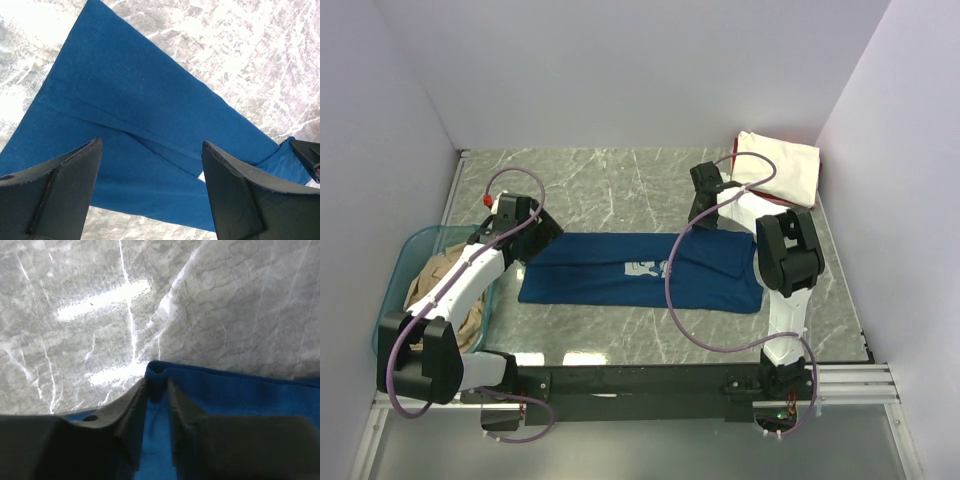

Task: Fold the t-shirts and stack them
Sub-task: Fold the other side of the tshirt into a rectangle

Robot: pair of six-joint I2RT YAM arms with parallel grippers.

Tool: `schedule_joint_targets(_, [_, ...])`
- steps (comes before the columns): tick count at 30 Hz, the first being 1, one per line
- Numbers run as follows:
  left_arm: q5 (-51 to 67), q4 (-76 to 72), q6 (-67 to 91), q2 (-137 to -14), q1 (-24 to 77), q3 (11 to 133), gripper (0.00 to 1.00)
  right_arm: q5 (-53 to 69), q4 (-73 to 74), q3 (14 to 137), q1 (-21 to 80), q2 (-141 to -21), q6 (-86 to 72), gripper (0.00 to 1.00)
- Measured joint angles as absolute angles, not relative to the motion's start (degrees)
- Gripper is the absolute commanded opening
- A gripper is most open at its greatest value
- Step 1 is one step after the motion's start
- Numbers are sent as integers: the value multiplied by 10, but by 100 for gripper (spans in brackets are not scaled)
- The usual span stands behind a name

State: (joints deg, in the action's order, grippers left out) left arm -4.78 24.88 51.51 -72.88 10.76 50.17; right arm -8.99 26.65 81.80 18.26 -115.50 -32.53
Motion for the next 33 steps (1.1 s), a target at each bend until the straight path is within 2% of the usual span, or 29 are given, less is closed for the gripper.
schedule_joint_targets(5, [-47, 248, 515, -728, 108, 501, 84, -90, 265, 818, 184, -1157, -332, 0])
schedule_joint_targets(11, [-43, 247, 515, -720, 108, 494, 83, -91, 257, 795, 186, -1139, -335, 0])
schedule_joint_targets(24, [-32, 233, 524, -729, 129, 470, 80, -96, 232, 651, 233, -955, -361, 0])
schedule_joint_targets(33, [-28, 226, 535, -750, 159, 470, 79, -104, 223, 575, 261, -907, -375, 0])
